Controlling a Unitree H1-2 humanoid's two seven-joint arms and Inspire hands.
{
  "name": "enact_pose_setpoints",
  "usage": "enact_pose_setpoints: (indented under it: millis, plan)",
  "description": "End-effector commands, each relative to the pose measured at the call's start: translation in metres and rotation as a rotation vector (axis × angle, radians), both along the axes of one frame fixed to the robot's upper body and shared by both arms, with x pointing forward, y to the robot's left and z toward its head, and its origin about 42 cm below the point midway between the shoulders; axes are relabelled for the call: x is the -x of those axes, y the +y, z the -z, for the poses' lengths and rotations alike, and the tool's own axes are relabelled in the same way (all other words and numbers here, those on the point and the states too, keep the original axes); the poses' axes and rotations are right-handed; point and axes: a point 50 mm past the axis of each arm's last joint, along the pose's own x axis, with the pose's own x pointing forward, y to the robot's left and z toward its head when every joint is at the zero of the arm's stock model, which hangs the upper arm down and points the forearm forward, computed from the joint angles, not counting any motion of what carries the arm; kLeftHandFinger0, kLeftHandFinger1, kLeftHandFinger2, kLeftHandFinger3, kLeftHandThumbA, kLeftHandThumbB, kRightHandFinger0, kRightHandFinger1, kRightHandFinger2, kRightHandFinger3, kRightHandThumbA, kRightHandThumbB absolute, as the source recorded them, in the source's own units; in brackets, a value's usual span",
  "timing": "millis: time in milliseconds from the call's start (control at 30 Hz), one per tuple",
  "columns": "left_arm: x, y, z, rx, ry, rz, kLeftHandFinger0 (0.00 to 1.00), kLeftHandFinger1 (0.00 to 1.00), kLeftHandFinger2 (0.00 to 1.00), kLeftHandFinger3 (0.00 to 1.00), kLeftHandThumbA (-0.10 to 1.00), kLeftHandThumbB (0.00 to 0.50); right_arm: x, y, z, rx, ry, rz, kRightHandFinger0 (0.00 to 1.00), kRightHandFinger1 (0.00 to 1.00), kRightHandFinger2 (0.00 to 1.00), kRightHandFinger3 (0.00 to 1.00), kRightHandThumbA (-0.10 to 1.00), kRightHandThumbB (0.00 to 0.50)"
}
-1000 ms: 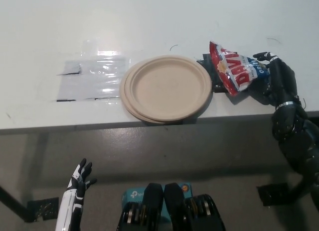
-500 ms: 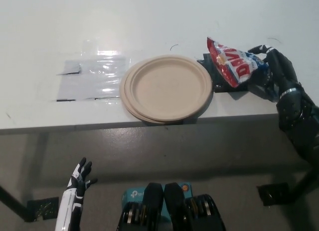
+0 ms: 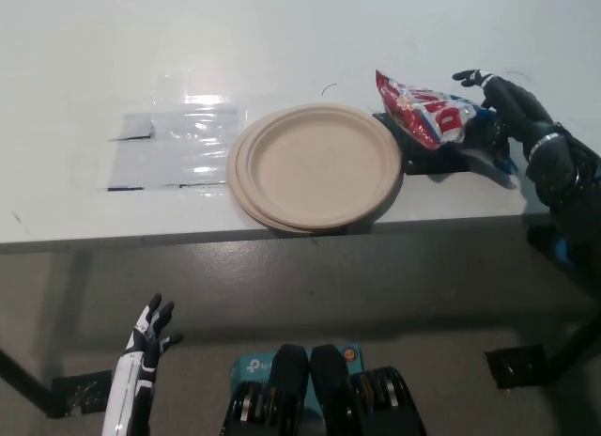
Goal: The robot picks up a small bag of sunflower seeds on the right hand side and take it to the empty plate on the left hand side then pours some sunflower seeds on to the plate.
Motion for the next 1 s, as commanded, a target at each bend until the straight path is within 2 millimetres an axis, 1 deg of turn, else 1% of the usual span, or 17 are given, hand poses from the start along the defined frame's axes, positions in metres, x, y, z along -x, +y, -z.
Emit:
enact_pose_setpoints:
  millis: [0, 167, 300, 367, 500, 533, 567, 600, 633, 667, 767, 800, 833, 867, 900, 933, 967]
  plan:
    - [-0.004, 0.004, -0.01, -0.001, -0.054, -0.007, 0.85, 0.96, 0.96, 1.0, 1.0, 0.039, -0.017, -0.005, -0.057, 0.039, -0.045, -0.025, 0.0, 0.51, 0.9, 0.88, -0.1, 0.192]
    - [-0.005, 0.004, -0.011, -0.005, -0.052, -0.007, 0.83, 0.95, 0.95, 1.0, 1.0, 0.051, -0.015, -0.008, -0.054, 0.037, -0.044, -0.032, 0.0, 0.5, 0.87, 0.86, -0.1, 0.186]
    - [-0.006, 0.005, -0.011, -0.018, -0.053, -0.009, 0.82, 0.93, 0.94, 1.0, 1.0, 0.047, -0.015, -0.009, -0.051, 0.04, -0.051, -0.025, 0.0, 0.48, 0.83, 0.83, -0.1, 0.192]
    - [-0.007, 0.005, -0.012, -0.016, -0.053, -0.007, 0.82, 0.93, 0.93, 1.0, 1.0, 0.051, -0.013, -0.011, -0.048, 0.03, -0.072, -0.022, 0.0, 0.46, 0.83, 0.85, -0.1, 0.187]
    - [-0.01, 0.006, -0.014, -0.013, -0.059, 0.0, 0.8, 0.91, 0.91, 1.0, 1.0, 0.046, -0.009, -0.009, -0.042, 0.053, -0.176, -0.017, 0.0, 0.4, 0.82, 0.88, -0.1, 0.191]
    - [-0.01, 0.006, -0.014, -0.014, -0.059, -0.001, 0.78, 0.9, 0.9, 1.0, 1.0, 0.034, -0.005, -0.007, -0.037, 0.072, -0.263, -0.019, 0.0, 0.35, 0.81, 0.88, -0.1, 0.183]
    - [-0.009, 0.006, -0.013, -0.013, -0.058, -0.001, 0.78, 0.9, 0.9, 1.0, 1.0, 0.035, -0.003, -0.007, -0.034, 0.069, -0.293, -0.023, 0.0, 0.33, 0.8, 0.87, -0.1, 0.181]
    - [-0.009, 0.006, -0.013, -0.023, -0.062, -0.003, 0.76, 0.89, 0.88, 1.0, 1.0, 0.006, 0.0, -0.005, -0.03, 0.068, -0.33, -0.033, 0.0, 0.31, 0.77, 0.85, -0.1, 0.152]
    - [-0.008, 0.006, -0.012, -0.02, -0.058, -0.005, 0.76, 0.89, 0.88, 1.0, 1.0, 0.007, 0.002, -0.003, -0.028, 0.069, -0.351, -0.042, 0.0, 0.3, 0.76, 0.83, -0.1, 0.149]
    - [-0.007, 0.006, -0.011, -0.019, -0.055, -0.006, 0.76, 0.88, 0.88, 1.0, 1.0, 0.007, 0.001, -0.001, -0.028, 0.073, -0.345, -0.045, 0.0, 0.3, 0.76, 0.83, -0.1, 0.132]
    - [-0.007, 0.006, -0.011, -0.024, -0.056, -0.007, 0.75, 0.87, 0.86, 1.0, 1.0, 0.003, 0.0, 0.0, -0.031, 0.09, -0.349, -0.058, 0.0, 0.29, 0.77, 0.84, -0.1, 0.127]
    - [-0.007, 0.006, -0.011, -0.035, -0.056, -0.01, 0.75, 0.86, 0.86, 1.0, 1.0, 0.017, -0.001, 0.0, -0.034, 0.102, -0.351, -0.062, 0.0, 0.26, 0.72, 0.8, -0.1, 0.117]
    - [-0.007, 0.006, -0.011, -0.037, -0.056, -0.011, 0.74, 0.86, 0.85, 1.0, 1.0, 0.024, -0.002, 0.0, -0.04, 0.12, -0.368, -0.067, 0.0, 0.26, 0.73, 0.79, -0.1, 0.103]
    - [-0.008, 0.006, -0.011, -0.038, -0.056, -0.011, 0.74, 0.86, 0.85, 1.0, 1.0, 0.024, -0.003, -0.001, -0.043, 0.133, -0.376, -0.068, 0.0, 0.27, 0.76, 0.79, -0.1, 0.103]
    - [-0.009, 0.006, -0.012, -0.035, -0.058, -0.01, 0.74, 0.85, 0.84, 1.0, 1.0, 0.026, -0.003, 0.0, -0.046, 0.145, -0.403, -0.072, 0.0, 0.27, 0.76, 0.81, -0.1, 0.117]
    - [-0.009, 0.006, -0.012, -0.03, -0.058, -0.01, 0.75, 0.85, 0.83, 1.0, 1.0, 0.03, -0.004, 0.0, -0.051, 0.161, -0.414, -0.072, 0.0, 0.28, 0.76, 0.81, -0.1, 0.108]
    - [-0.01, 0.006, -0.012, -0.03, -0.06, -0.009, 0.75, 0.85, 0.83, 1.0, 1.0, 0.032, -0.005, 0.0, -0.054, 0.166, -0.421, -0.076, 0.0, 0.28, 0.76, 0.8, -0.1, 0.116]
